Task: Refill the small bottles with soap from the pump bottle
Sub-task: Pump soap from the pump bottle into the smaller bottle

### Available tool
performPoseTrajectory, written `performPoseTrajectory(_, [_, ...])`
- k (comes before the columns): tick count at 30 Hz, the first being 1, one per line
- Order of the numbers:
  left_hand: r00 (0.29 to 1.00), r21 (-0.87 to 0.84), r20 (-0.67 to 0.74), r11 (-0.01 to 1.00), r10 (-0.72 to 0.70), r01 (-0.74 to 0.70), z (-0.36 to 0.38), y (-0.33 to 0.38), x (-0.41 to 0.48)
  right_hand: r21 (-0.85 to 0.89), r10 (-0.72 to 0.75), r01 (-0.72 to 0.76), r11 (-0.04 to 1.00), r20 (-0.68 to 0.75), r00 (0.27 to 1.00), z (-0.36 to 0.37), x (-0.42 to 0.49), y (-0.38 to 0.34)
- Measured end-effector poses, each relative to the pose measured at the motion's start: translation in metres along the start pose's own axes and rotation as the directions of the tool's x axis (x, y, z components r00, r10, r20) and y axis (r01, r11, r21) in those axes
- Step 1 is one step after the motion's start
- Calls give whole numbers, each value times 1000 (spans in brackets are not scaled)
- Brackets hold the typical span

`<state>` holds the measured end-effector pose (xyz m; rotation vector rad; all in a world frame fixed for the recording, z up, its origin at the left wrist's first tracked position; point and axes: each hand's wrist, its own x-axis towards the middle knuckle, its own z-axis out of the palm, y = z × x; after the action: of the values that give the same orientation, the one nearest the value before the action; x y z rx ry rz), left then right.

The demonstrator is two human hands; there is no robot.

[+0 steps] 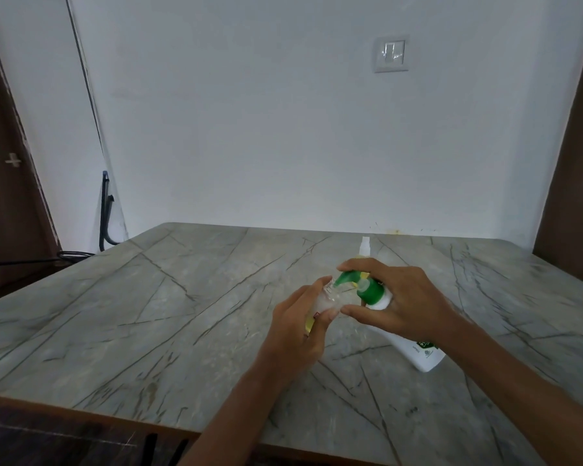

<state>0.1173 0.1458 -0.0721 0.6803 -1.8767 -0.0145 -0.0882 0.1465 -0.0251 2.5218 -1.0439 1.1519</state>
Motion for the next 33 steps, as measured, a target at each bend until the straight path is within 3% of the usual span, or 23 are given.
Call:
performPoseTrajectory(20, [997,4,65,999,38,-38,1,1,-4,149,8,-3,989,-29,1000,1,2,4])
performPoseTrajectory(27, [1000,13,23,1000,18,-18,1,1,-2,28,-4,5,1000,-21,1000,-1,-2,-2])
performPoseTrajectory(33, [1000,0,10,1000,13,-13,0,0,-2,31,13,-13,999,2,1000,-2,-2,-3])
